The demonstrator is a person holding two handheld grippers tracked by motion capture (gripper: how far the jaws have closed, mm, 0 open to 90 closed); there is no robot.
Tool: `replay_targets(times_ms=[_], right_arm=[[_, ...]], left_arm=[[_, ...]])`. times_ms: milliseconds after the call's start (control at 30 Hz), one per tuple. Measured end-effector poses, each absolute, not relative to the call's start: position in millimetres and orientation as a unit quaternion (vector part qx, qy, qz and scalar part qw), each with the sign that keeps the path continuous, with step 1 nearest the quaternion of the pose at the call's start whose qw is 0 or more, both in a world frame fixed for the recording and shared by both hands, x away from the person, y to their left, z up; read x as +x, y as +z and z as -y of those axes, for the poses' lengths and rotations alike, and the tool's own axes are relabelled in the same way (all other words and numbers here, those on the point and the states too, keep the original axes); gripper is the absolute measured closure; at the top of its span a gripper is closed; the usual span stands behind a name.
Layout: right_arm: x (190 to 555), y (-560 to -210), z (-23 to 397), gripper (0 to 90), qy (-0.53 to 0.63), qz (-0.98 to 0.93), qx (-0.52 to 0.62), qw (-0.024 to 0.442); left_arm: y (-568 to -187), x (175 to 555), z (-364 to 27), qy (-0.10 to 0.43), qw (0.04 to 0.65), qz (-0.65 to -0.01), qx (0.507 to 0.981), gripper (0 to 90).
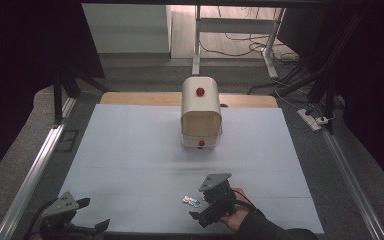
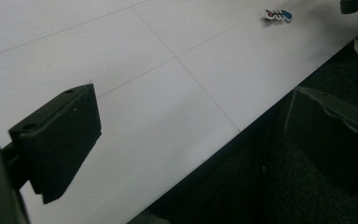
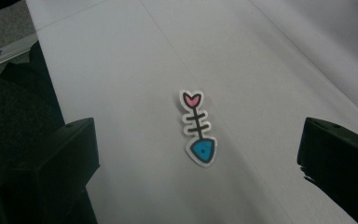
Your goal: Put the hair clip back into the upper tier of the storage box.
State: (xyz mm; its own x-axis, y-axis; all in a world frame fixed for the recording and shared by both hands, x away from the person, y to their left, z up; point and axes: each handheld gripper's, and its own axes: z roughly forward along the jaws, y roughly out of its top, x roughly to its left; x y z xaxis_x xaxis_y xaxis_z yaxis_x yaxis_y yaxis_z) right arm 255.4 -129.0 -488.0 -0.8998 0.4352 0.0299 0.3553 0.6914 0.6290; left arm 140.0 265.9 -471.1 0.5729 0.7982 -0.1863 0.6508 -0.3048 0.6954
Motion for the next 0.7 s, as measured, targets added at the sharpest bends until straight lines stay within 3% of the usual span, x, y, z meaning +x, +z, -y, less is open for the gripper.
replay_targets(times_ms=[700], right_arm=[[269.3,-521.0,97.6,0.0,0.259,-0.948,0.177,0.058]], left_arm=[[-471.0,139.5,-266.1,0.098,0.379,-0.448,0.803,3.5]])
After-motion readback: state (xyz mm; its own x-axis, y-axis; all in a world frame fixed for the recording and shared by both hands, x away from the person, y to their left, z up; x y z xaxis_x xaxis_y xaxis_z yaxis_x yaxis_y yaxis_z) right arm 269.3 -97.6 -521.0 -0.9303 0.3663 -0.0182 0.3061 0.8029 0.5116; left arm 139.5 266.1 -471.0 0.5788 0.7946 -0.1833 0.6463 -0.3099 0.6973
